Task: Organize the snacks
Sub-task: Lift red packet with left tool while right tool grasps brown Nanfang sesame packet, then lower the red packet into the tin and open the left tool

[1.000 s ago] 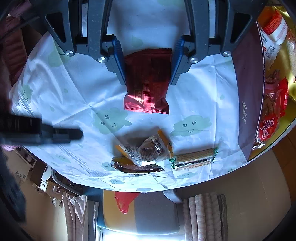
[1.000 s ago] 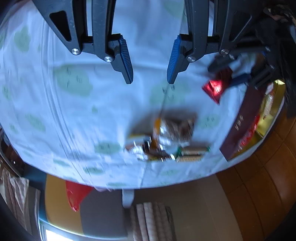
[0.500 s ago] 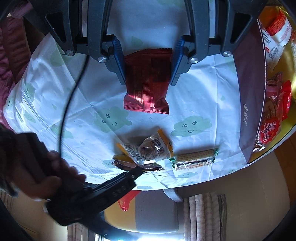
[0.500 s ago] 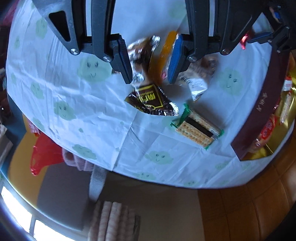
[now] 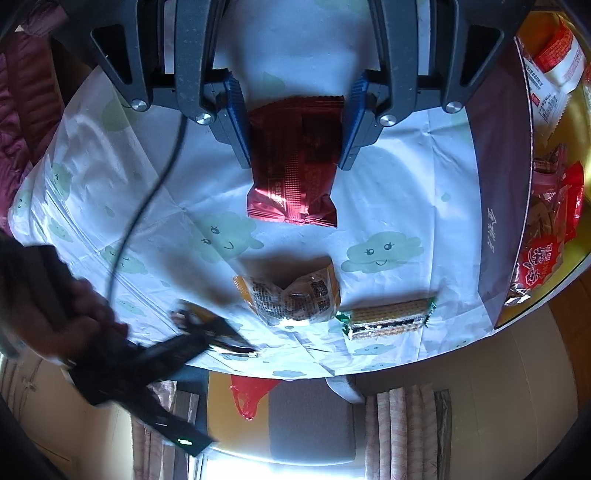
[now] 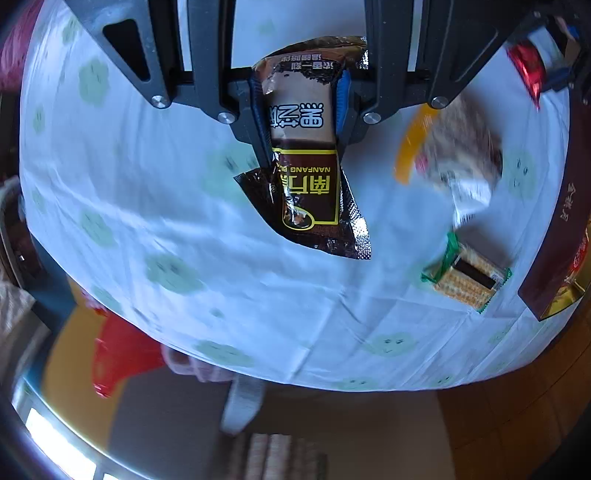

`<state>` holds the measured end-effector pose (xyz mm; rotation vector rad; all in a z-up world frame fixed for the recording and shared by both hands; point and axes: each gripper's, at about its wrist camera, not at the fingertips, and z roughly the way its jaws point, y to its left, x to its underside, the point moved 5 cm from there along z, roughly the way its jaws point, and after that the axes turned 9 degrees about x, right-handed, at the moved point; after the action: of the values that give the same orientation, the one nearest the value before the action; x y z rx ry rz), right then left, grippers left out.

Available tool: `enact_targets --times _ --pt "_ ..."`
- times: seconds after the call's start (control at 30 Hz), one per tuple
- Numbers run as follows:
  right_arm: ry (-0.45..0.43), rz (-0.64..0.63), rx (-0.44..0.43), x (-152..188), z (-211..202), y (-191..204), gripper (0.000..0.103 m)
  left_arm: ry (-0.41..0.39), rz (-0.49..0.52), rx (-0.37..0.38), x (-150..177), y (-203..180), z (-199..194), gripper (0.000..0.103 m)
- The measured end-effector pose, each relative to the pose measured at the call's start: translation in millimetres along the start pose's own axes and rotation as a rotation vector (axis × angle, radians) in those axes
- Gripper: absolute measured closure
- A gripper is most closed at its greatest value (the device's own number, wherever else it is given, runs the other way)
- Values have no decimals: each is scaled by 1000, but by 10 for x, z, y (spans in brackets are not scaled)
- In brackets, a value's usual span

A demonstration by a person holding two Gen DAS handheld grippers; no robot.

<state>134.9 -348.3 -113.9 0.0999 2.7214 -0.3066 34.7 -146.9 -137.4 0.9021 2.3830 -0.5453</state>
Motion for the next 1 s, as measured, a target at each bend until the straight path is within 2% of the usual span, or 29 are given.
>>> enact_targets --times 0.13,0.33,0.4,0.5,0.63,0.83,1.0 --pt "-4 86 -33 468 -261 -116 73 1 2 -4 -2 0 4 57" --pt "-33 149 -53 1013 -410 5 72 29 -2 -21 -53 -4 11 58" --pt "-56 187 -47 1059 -397 -28 71 33 -18 -24 -80 -5 -35 58" --pt "-54 217 -59 1071 -349 -42 68 -21 -28 -26 -175 -27 -270 58" --pt "-51 167 -19 1030 -328 45 66 -94 -77 -52 -304 48 -648 58" --pt "-94 184 -1 1071 -345 52 66 -150 -174 -143 -373 372 -1074 58" --pt "-140 206 17 1101 -368 55 66 -164 -249 -214 -273 665 -1308 58"
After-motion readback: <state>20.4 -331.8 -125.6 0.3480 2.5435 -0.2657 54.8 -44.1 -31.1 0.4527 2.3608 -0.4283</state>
